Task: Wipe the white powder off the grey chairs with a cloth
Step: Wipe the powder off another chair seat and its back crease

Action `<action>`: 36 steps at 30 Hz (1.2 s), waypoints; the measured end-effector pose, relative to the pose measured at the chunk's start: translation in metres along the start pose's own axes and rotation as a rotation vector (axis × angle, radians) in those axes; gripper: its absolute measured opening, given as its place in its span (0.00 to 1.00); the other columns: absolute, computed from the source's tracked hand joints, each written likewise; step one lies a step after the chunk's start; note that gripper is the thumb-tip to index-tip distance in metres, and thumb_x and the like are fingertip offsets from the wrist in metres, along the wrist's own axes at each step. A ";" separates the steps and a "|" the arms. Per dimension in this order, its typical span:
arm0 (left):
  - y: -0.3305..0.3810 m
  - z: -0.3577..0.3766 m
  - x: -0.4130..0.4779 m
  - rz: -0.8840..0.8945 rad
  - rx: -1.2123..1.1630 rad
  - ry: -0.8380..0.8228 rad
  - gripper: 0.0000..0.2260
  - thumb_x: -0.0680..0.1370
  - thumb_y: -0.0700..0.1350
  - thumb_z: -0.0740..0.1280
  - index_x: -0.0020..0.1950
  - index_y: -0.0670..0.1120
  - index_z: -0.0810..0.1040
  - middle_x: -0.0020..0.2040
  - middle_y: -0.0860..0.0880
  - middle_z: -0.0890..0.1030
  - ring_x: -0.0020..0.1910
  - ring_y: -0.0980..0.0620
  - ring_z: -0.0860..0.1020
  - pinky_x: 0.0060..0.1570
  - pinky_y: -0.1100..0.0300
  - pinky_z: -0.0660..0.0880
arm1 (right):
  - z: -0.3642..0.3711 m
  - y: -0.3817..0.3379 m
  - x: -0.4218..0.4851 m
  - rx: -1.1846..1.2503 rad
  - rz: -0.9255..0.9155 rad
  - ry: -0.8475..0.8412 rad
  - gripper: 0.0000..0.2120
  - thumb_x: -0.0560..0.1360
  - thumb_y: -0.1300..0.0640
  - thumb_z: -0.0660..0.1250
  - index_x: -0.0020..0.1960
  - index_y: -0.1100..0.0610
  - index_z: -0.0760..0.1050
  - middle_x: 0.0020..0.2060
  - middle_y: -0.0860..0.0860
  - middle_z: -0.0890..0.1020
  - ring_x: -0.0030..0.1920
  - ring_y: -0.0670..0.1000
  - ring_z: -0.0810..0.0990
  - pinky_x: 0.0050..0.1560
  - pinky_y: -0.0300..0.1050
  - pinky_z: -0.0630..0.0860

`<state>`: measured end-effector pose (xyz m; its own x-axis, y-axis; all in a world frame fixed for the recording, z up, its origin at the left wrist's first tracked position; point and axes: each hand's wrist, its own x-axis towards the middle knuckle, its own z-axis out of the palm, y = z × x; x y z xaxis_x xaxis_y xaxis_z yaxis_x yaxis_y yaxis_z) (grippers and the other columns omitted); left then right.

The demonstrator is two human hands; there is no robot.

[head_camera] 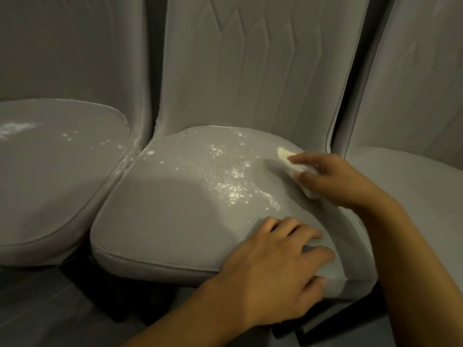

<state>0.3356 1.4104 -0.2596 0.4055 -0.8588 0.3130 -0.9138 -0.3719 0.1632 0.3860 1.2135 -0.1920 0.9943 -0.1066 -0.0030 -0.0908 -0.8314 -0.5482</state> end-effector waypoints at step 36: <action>0.004 0.003 0.000 0.008 0.036 0.007 0.21 0.78 0.60 0.61 0.70 0.55 0.73 0.72 0.51 0.72 0.69 0.50 0.69 0.65 0.49 0.69 | 0.024 0.044 0.009 -0.308 0.013 0.156 0.17 0.83 0.49 0.59 0.69 0.50 0.75 0.58 0.54 0.75 0.59 0.59 0.75 0.61 0.53 0.72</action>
<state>0.3322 1.4076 -0.2614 0.3980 -0.8593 0.3212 -0.9173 -0.3773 0.1270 0.3918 1.1890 -0.2367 0.9745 -0.1807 0.1328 -0.1398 -0.9525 -0.2705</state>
